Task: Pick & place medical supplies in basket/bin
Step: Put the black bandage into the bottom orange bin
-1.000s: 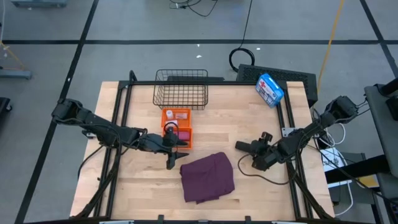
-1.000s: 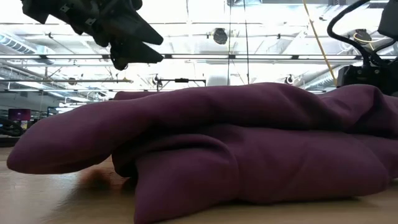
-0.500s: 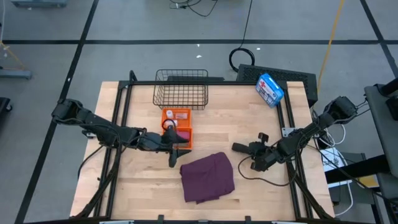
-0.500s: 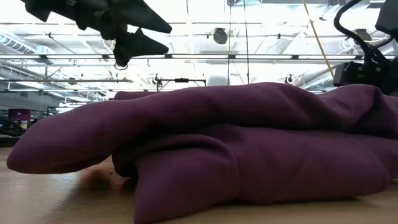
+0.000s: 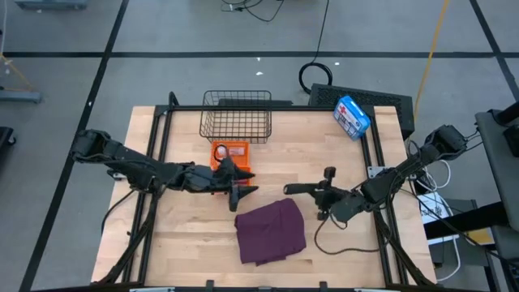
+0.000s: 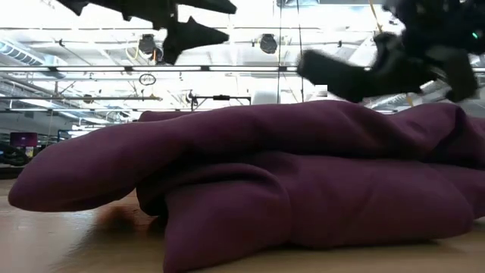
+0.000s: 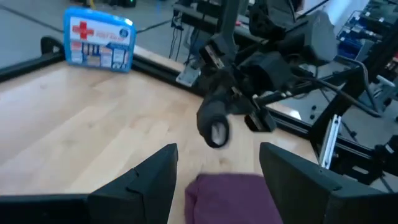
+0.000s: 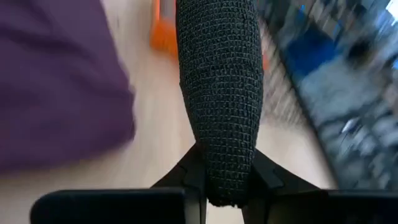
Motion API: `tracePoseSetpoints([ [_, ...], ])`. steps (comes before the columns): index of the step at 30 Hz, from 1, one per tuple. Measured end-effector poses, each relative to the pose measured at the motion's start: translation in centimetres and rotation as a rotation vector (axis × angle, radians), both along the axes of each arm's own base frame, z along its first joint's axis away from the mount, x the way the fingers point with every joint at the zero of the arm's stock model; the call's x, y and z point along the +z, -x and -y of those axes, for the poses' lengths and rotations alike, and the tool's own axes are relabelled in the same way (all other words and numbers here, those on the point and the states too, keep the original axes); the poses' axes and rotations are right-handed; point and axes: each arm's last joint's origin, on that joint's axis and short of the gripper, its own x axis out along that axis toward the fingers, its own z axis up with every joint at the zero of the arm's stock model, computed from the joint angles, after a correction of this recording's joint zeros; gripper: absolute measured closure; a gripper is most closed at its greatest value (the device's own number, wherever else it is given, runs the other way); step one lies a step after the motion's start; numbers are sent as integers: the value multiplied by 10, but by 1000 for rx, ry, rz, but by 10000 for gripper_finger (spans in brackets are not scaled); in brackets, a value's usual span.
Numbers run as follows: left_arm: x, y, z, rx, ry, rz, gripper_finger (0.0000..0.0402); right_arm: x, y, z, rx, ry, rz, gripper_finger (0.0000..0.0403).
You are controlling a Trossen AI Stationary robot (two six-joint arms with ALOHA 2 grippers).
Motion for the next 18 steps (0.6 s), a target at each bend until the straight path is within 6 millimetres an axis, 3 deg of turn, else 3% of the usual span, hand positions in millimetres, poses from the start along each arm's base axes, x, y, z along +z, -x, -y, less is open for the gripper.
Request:
tracePoseSetpoints([
  [7, 2, -33, 7, -25, -136, -24, 165, 25, -20, -2, 99, 178, 164, 360],
  [18, 3, -73, 13, -42, -246, -29, 165, 31, -24, 3, 84, 200, 203, 360],
])
